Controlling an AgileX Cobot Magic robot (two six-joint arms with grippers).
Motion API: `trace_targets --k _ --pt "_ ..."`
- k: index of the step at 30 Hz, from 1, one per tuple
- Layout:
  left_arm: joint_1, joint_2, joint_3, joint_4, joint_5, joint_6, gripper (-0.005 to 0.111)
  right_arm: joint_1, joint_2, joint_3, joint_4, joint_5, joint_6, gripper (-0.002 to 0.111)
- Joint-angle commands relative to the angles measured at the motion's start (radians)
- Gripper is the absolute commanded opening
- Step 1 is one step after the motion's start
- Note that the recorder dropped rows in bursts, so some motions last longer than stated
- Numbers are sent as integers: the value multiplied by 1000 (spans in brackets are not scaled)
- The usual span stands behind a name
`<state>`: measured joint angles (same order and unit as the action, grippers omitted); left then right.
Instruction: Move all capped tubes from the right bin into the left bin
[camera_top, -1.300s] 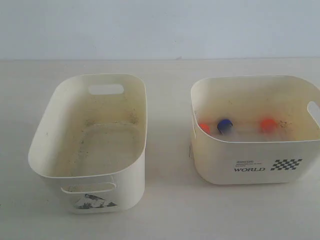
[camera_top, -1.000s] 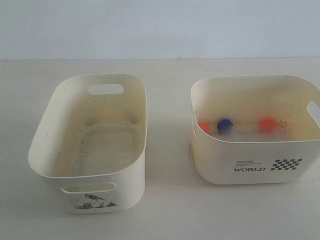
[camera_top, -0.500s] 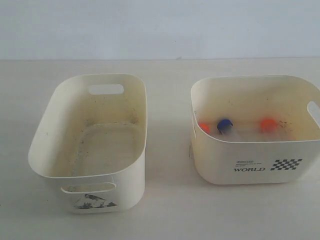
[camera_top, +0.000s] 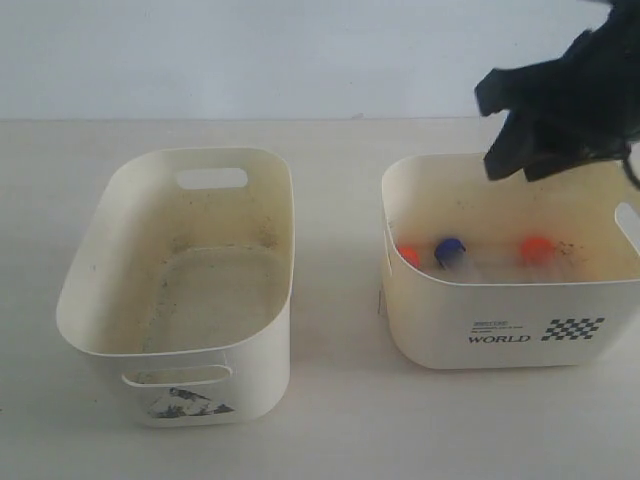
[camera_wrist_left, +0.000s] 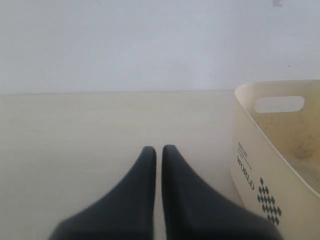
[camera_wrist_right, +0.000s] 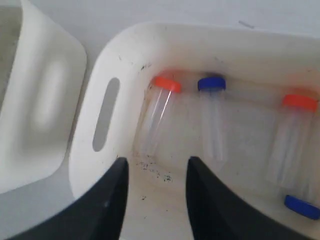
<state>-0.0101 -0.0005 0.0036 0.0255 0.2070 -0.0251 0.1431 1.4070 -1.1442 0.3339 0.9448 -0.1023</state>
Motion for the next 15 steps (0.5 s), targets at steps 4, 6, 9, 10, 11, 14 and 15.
trace_targets --k 4,6,9,10,11,14,15 --pt "0 0 -4 -6 -4 -10 4 40 184 -9 -72 -40 102 45" --pt "0 0 -4 -6 -4 -10 4 40 218 -9 -109 -52 147 45" --pt "0 0 -4 -6 -4 -10 4 40 264 -21 -114 -61 145 45" --pt "0 0 -4 -6 -4 -10 4 40 278 -25 -114 -64 145 45" --pt "0 0 -4 -6 -4 -10 4 40 287 -25 -114 -76 145 45" --pt "0 0 -4 -6 -4 -10 4 40 315 -25 -114 -111 145 45" --pt "0 0 -4 -6 -4 -10 4 40 322 -25 -112 -123 145 46"
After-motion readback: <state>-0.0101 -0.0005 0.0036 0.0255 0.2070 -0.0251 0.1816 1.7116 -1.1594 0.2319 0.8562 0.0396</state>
